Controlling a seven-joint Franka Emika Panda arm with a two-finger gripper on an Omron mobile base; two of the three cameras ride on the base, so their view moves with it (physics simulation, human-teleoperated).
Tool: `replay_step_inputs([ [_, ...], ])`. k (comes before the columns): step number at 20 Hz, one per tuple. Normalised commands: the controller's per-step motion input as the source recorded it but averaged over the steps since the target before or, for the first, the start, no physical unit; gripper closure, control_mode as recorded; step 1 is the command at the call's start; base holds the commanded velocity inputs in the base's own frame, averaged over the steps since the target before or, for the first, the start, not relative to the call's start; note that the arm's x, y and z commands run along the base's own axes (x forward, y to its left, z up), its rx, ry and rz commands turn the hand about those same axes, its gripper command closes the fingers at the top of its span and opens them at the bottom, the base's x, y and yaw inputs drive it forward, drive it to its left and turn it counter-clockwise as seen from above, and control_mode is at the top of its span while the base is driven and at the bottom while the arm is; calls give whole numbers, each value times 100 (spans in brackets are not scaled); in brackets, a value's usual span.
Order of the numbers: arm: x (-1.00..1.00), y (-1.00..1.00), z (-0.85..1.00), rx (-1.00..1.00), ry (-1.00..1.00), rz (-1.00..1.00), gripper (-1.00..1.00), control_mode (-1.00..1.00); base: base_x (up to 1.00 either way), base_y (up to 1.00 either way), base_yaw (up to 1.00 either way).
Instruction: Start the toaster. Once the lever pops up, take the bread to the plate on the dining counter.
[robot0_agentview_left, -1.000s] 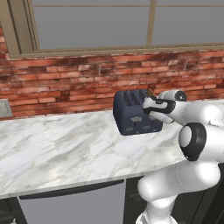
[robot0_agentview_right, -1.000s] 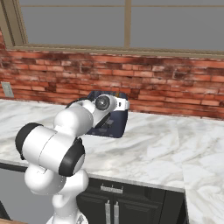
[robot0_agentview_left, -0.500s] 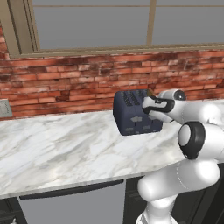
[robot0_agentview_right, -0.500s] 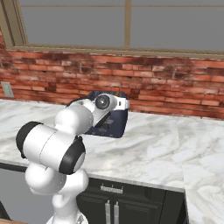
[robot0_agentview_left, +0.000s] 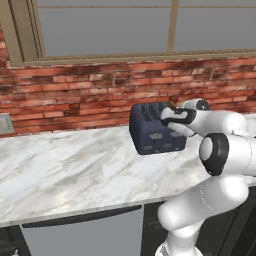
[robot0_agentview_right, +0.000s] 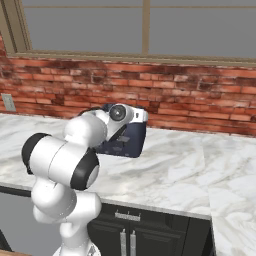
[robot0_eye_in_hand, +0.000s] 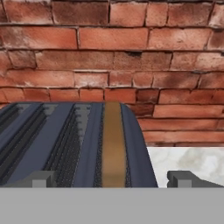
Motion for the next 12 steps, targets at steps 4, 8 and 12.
replay_step_inputs([
  [4, 6, 0, -6, 2, 0, 0, -100, -100, 0, 0, 0],
  [8, 3, 0, -10, 3, 0, 0, -100, -100, 0, 0, 0],
  [12, 8, 0, -10, 4, 0, 0, -100, -100, 0, 0, 0],
])
